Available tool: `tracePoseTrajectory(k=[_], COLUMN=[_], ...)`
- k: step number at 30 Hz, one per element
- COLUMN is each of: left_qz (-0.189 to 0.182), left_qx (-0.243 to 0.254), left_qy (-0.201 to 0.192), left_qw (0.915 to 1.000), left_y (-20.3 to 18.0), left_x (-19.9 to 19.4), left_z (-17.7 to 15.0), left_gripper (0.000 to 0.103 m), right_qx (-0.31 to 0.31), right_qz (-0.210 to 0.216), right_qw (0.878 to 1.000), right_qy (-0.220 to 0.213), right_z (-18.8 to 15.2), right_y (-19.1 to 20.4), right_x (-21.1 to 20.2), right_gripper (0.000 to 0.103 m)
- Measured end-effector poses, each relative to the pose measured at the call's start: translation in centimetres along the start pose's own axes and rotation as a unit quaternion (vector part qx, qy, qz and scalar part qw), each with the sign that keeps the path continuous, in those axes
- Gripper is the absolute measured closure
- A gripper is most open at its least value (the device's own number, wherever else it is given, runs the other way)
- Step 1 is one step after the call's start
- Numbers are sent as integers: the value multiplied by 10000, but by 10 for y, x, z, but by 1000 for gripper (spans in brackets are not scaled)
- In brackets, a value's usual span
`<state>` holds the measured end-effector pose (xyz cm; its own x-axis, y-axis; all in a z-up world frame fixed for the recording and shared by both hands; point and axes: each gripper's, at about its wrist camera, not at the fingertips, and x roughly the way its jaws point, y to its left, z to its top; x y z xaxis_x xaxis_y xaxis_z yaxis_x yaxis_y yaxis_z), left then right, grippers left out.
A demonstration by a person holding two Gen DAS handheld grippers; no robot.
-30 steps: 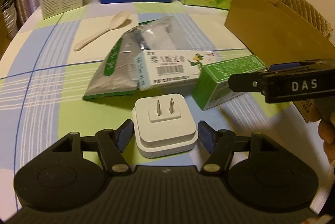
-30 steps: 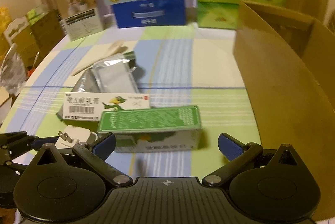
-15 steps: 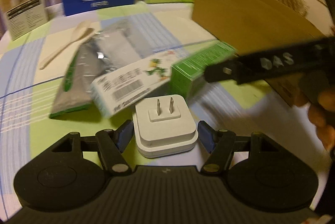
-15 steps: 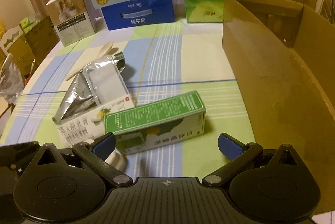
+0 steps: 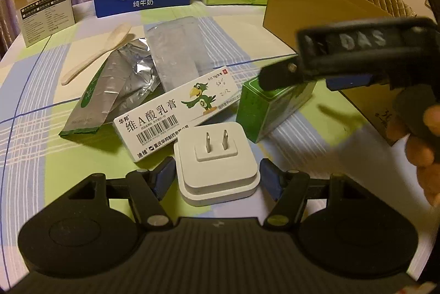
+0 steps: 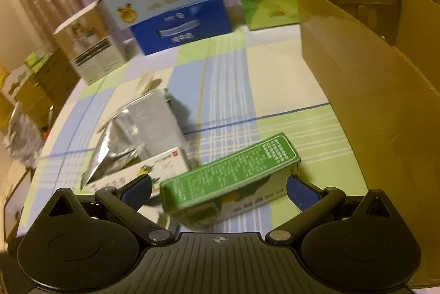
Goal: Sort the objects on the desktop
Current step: 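Grasp the green medicine box with the right tool while the left tool holds the plug adapter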
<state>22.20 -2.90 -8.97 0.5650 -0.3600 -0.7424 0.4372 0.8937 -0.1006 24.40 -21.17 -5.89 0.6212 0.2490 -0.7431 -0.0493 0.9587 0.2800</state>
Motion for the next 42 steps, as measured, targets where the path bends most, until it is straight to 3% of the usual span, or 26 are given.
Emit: tracePoseTrajectory(k=[7, 14, 22, 28, 35, 42], left_qz=[-36, -45, 3, 6, 43, 69], left_qx=[-55, -129, -135, -207, -222, -244], left_qy=[-36, 29, 80, 93, 97, 166], left_qw=[10000, 9999, 9999, 9997, 9997, 9995], left_y=[3, 6, 7, 8, 7, 7], left_x=[0, -2, -4, -4, -3, -11], left_z=[-1, -3, -5, -6, -5, -12], left_gripper=[40, 41, 41, 41, 41, 41], right_qx=[481, 154, -320, -857, -978, -528], right_qz=[-211, -316, -319, -455, -298, 464], right_qw=[9982, 9983, 9976, 9944, 9937, 9944], right_qy=[303, 471, 526, 427, 461, 783], right_z=[12, 7, -3, -9, -20, -50], right_y=[-4, -7, -12, -4, -3, -13], right_x=[26, 20, -4, -5, -13, -44], right_gripper=[2, 4, 52, 76, 76, 76])
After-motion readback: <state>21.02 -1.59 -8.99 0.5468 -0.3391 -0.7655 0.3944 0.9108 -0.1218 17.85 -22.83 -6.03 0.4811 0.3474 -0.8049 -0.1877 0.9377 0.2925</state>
